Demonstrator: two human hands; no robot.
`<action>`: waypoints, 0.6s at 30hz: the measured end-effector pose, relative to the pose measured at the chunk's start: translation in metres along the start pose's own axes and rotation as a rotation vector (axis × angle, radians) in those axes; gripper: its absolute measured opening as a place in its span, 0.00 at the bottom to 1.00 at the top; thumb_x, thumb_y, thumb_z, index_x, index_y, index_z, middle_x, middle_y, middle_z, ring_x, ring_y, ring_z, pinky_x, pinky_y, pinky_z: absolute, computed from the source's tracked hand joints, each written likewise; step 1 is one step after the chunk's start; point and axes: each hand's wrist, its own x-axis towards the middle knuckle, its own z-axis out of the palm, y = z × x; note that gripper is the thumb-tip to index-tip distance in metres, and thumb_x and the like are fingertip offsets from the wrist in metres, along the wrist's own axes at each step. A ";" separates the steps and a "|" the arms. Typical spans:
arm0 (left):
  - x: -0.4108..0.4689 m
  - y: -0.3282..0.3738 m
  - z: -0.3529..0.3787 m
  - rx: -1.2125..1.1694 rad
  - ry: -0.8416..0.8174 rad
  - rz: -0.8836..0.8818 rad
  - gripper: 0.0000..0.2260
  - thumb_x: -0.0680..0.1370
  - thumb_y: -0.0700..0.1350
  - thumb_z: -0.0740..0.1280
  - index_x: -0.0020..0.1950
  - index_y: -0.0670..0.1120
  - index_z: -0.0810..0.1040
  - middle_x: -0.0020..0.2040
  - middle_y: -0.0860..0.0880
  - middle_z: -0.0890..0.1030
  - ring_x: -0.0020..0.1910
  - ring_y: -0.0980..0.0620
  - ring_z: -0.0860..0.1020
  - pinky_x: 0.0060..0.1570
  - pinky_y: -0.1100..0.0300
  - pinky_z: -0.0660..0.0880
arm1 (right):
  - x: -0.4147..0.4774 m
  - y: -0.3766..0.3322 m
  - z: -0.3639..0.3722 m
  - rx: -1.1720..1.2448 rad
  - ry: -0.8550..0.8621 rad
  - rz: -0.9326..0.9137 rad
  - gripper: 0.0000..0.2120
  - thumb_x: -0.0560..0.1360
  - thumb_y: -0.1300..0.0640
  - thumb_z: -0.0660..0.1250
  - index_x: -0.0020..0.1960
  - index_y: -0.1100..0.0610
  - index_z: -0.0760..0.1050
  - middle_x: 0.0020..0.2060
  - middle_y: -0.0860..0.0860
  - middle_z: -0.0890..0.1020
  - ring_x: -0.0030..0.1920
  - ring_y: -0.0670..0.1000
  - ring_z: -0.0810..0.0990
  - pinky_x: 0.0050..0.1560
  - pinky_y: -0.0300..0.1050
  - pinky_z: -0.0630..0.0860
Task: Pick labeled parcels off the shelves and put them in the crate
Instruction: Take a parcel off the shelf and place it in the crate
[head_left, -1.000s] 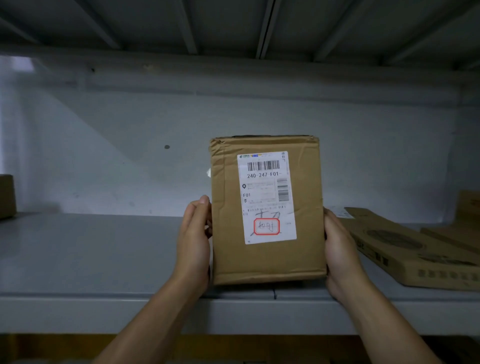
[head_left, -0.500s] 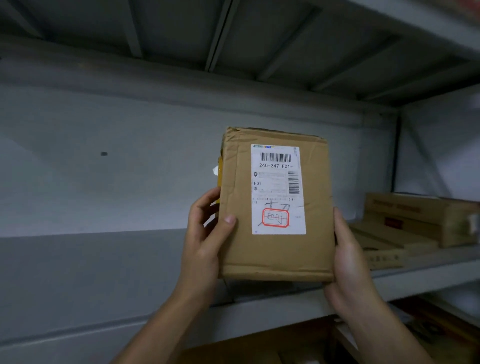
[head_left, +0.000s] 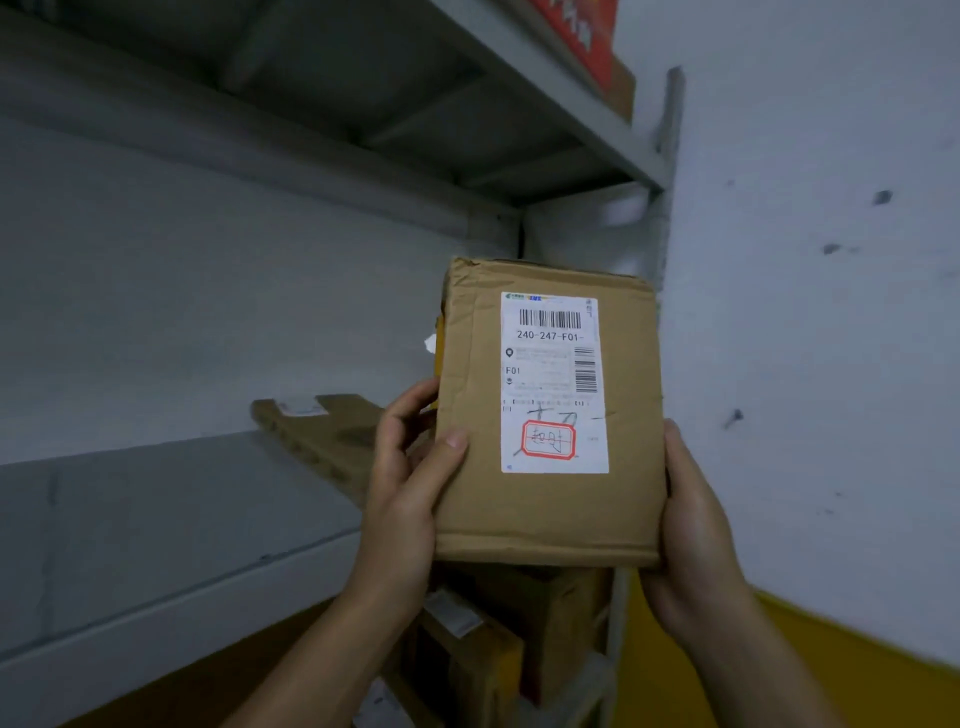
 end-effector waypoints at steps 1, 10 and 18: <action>-0.004 -0.013 0.019 -0.024 -0.019 -0.032 0.21 0.70 0.48 0.67 0.63 0.56 0.73 0.53 0.59 0.82 0.52 0.56 0.82 0.43 0.60 0.79 | 0.001 -0.005 -0.021 -0.032 0.031 -0.019 0.20 0.81 0.42 0.56 0.54 0.51 0.84 0.48 0.53 0.87 0.49 0.53 0.86 0.49 0.51 0.78; -0.057 -0.141 0.174 -0.126 -0.101 -0.314 0.17 0.72 0.45 0.72 0.58 0.59 0.77 0.58 0.49 0.81 0.56 0.49 0.80 0.49 0.54 0.78 | -0.001 -0.021 -0.216 -0.209 0.288 0.020 0.25 0.80 0.38 0.51 0.56 0.48 0.83 0.50 0.50 0.86 0.53 0.50 0.85 0.62 0.53 0.75; -0.137 -0.256 0.271 -0.066 -0.260 -0.631 0.16 0.73 0.50 0.68 0.60 0.62 0.76 0.61 0.55 0.79 0.59 0.53 0.78 0.56 0.52 0.76 | -0.030 0.006 -0.367 -0.371 0.447 0.145 0.21 0.75 0.39 0.64 0.63 0.48 0.78 0.53 0.46 0.86 0.54 0.48 0.84 0.55 0.49 0.77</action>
